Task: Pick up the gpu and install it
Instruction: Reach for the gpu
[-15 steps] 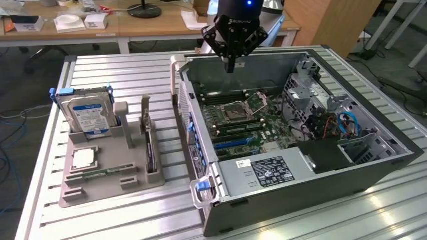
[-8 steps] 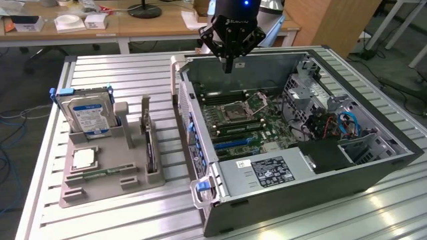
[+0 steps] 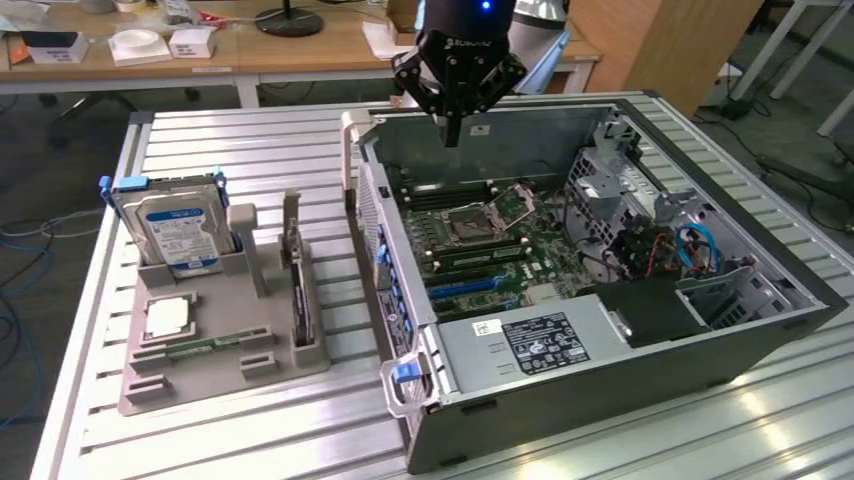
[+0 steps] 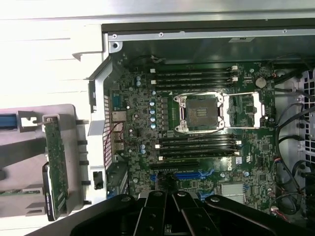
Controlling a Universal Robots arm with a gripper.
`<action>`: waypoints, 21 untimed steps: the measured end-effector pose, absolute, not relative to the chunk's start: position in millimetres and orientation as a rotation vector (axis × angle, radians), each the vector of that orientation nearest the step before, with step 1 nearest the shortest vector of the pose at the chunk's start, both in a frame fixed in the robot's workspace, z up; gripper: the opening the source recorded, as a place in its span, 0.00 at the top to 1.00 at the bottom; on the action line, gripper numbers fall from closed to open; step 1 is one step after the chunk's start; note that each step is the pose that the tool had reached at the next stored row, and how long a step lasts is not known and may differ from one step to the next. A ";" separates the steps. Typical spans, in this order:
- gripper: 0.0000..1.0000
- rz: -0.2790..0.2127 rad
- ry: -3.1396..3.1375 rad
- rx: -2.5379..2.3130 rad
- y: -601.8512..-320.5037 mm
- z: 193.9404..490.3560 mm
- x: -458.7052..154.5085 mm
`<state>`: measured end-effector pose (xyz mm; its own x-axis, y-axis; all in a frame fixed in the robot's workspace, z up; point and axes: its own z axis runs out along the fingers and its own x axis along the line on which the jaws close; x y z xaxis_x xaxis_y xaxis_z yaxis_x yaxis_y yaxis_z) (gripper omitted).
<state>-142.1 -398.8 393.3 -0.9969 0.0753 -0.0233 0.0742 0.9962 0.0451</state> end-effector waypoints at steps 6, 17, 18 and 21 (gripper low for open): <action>0.90 0.069 3.114 0.117 -398.9 393.3 -144.7; 0.90 0.069 3.114 0.117 -398.8 393.3 -149.6; 0.90 0.069 3.114 0.117 -398.8 393.3 -150.0; 0.90 0.069 3.114 0.117 -398.8 393.3 -151.5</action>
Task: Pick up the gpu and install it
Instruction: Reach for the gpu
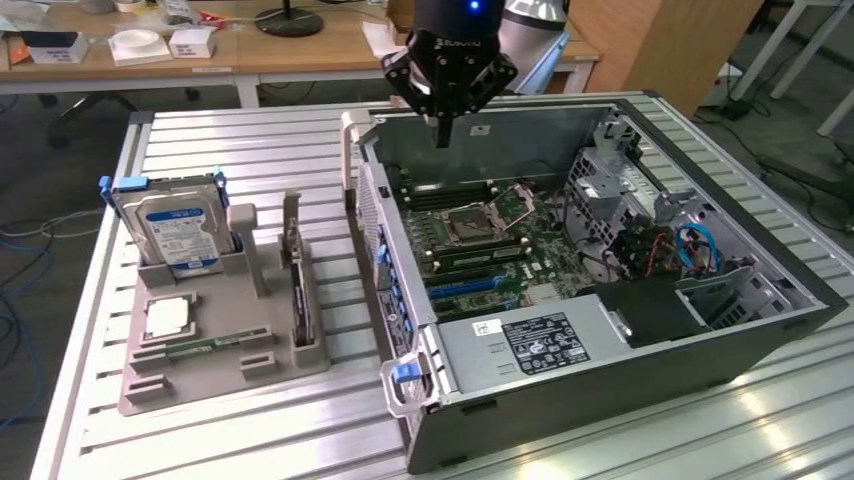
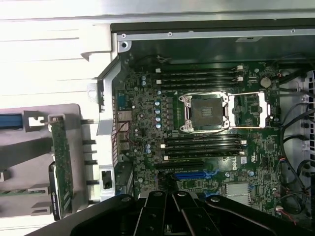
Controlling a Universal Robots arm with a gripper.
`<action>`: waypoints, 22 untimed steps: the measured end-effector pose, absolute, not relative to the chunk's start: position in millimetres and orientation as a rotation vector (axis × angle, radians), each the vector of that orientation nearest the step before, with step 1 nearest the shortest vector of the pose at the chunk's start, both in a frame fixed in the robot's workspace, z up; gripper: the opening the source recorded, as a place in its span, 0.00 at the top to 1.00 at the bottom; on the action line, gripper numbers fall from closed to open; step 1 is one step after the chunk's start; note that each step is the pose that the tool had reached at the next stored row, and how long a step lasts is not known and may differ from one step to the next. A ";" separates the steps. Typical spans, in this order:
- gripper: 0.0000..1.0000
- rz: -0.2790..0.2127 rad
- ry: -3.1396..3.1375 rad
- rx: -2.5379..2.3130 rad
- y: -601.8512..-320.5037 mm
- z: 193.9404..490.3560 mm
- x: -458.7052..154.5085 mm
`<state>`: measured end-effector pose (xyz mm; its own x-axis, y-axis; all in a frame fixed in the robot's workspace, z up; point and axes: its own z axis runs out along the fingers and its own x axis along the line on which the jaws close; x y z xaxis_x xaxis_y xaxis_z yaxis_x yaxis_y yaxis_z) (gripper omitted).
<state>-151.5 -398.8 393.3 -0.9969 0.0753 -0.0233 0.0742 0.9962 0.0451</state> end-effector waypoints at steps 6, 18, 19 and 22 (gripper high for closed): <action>0.90 0.069 3.114 0.117 -398.9 393.3 -154.5; 0.90 0.069 3.114 0.117 -398.8 393.3 -161.4; 0.90 0.069 3.114 0.117 -398.8 393.2 -162.0; 0.90 0.069 3.114 0.117 -398.8 393.3 -163.8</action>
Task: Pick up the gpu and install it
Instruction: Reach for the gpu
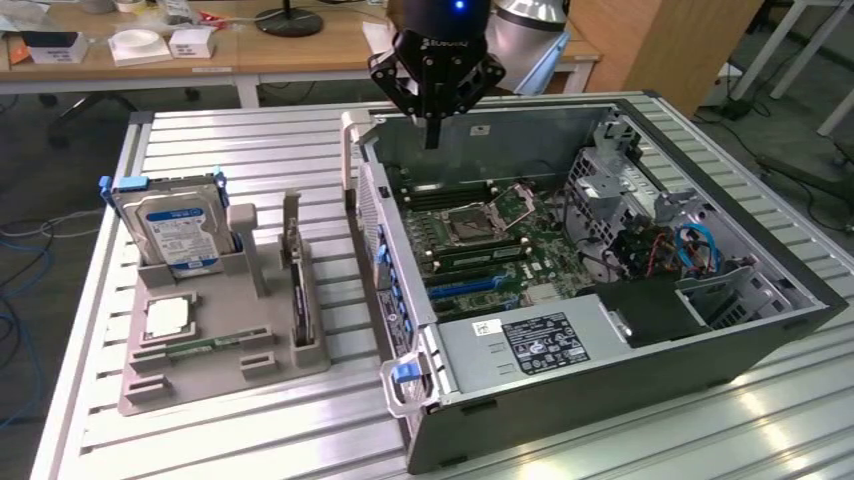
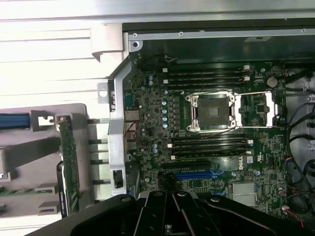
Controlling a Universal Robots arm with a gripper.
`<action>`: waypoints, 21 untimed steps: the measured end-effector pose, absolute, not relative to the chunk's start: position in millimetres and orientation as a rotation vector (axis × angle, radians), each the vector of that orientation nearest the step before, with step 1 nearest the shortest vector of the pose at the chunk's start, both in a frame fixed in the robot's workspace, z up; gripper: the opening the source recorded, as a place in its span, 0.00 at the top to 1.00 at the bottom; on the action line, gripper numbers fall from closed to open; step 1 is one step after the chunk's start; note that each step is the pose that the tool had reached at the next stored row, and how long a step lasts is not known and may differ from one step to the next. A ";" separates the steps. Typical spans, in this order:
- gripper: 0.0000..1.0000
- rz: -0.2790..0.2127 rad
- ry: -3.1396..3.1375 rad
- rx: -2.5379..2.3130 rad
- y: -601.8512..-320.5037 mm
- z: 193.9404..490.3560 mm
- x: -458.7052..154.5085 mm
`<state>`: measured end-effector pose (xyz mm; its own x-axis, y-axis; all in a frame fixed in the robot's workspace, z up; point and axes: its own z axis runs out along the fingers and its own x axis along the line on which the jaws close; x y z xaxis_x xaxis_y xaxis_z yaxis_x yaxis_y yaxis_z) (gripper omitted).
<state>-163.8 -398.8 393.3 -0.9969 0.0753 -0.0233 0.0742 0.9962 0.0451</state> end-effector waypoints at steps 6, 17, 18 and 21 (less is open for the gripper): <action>0.90 0.069 3.114 0.117 -398.8 393.3 -167.6; 0.90 0.069 3.114 0.117 -398.8 393.3 -174.3; 0.90 0.069 3.114 0.117 -398.9 393.3 -174.9; 0.90 0.069 3.114 0.117 -398.8 393.3 -176.9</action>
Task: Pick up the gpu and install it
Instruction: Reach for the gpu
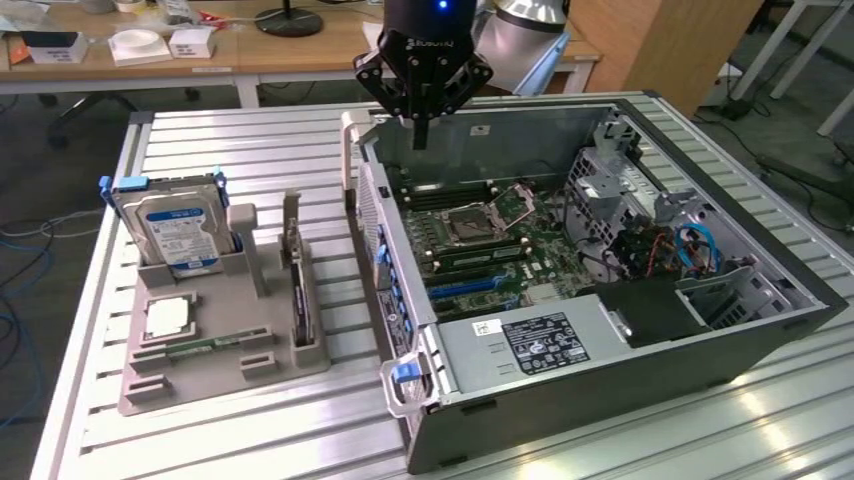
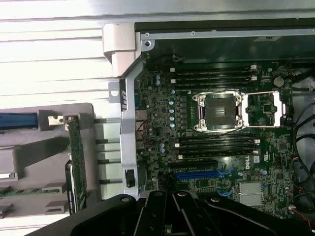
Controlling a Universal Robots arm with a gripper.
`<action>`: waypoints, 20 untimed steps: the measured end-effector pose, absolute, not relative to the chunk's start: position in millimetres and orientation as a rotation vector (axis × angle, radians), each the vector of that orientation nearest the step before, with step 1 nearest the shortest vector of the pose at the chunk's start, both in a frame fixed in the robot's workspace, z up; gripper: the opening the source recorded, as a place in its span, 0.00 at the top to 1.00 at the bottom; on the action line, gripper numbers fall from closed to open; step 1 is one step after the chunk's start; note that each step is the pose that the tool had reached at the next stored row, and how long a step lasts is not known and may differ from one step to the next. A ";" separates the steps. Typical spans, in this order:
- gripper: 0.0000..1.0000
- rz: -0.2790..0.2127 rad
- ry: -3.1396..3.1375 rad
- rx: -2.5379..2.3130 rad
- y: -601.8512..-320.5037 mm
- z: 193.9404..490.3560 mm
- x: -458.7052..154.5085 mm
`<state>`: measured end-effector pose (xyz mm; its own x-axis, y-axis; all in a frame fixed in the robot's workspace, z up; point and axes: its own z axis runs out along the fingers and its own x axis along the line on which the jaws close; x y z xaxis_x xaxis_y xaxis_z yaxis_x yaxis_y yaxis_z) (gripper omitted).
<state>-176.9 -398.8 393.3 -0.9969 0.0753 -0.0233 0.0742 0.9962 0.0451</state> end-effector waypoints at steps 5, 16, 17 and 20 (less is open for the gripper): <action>0.90 0.069 3.114 0.117 -398.8 393.3 -180.2; 0.90 0.069 3.114 0.117 -398.9 393.3 -187.0; 0.90 0.069 3.114 0.117 -398.9 393.3 -187.6; 0.90 0.069 3.114 0.116 -398.9 393.3 -189.4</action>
